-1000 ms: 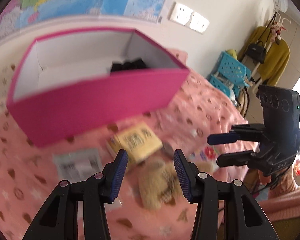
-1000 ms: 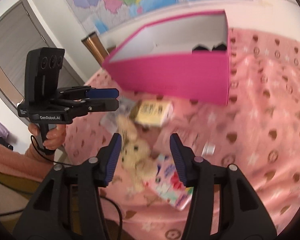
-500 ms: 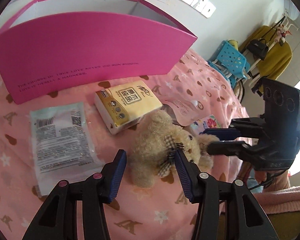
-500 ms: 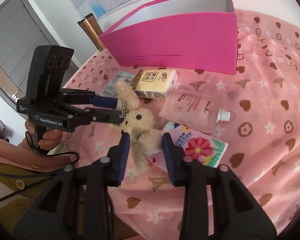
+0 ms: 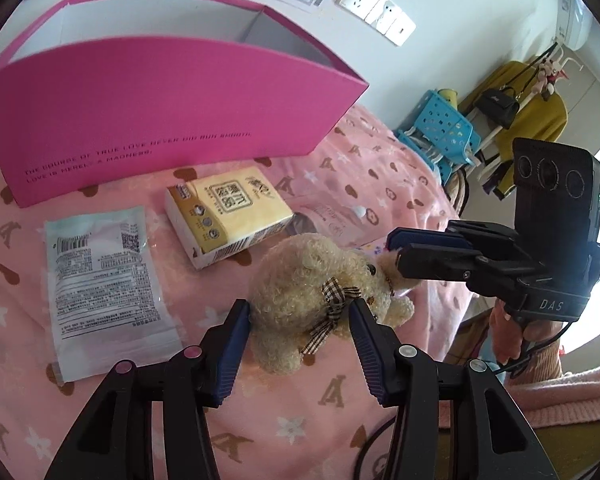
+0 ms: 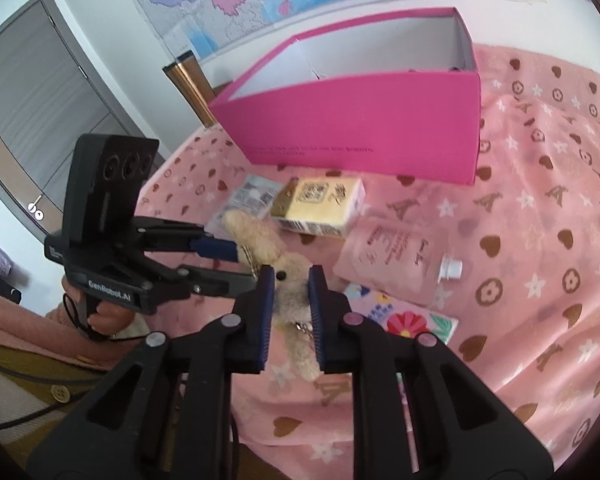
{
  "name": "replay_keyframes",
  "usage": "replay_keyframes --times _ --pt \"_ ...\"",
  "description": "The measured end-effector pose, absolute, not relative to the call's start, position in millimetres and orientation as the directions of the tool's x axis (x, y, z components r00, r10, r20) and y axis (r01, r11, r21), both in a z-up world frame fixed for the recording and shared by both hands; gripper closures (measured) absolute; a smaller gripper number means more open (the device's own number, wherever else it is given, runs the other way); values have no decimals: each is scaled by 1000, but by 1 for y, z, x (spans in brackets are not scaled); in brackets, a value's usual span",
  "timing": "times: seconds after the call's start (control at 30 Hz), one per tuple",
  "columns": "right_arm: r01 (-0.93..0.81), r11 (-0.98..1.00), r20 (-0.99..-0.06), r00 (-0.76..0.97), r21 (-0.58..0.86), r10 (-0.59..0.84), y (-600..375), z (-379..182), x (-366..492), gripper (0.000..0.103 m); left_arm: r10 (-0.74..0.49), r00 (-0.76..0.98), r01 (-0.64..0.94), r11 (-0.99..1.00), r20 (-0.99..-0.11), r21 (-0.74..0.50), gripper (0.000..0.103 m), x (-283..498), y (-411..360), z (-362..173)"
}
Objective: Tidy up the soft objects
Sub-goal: 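Reach the left tool to the beige teddy bear and grasp it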
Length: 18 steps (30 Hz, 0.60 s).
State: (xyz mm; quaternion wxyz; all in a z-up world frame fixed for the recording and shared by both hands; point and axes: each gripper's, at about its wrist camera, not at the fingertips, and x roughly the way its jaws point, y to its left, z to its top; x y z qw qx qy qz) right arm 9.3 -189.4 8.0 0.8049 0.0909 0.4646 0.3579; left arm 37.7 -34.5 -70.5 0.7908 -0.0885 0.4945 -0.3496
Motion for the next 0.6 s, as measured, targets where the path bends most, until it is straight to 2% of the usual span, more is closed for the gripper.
replay_keyframes --times 0.1,0.17,0.3,0.4,0.43,0.5,0.53,0.57,0.6 --pt "-505 715 -666 318 483 675 -186 15 12 87 -655 282 477 730 -702 -490 55 37 -33 -60" --pt "-521 701 -652 317 487 689 -184 21 13 98 -678 281 494 709 -680 -503 58 37 -33 -52" --pt "-557 691 -639 333 460 694 -178 34 19 98 -645 324 511 735 -692 -445 58 38 -38 -42" --pt "-543 703 -641 345 460 686 -183 33 27 96 -641 302 490 739 -705 -462 58 43 -35 -53" --pt "-528 707 -648 338 470 683 -187 30 28 93 -643 291 475 740 -709 -476 56 45 -32 -59" --pt "-499 728 -663 344 471 665 -196 23 26 73 -637 280 462 745 -719 -480 55 47 -28 -67" --pt "-478 731 -667 338 486 664 -202 19 23 54 -636 276 461 745 -721 -481 55 47 -27 -70" --pt "-456 739 -674 334 497 659 -208 14 19 49 -638 271 460 744 -721 -485 55 46 -27 -72" --pt "-448 744 -679 335 495 653 -212 11 14 49 -641 266 461 741 -720 -488 54 45 -25 -73"
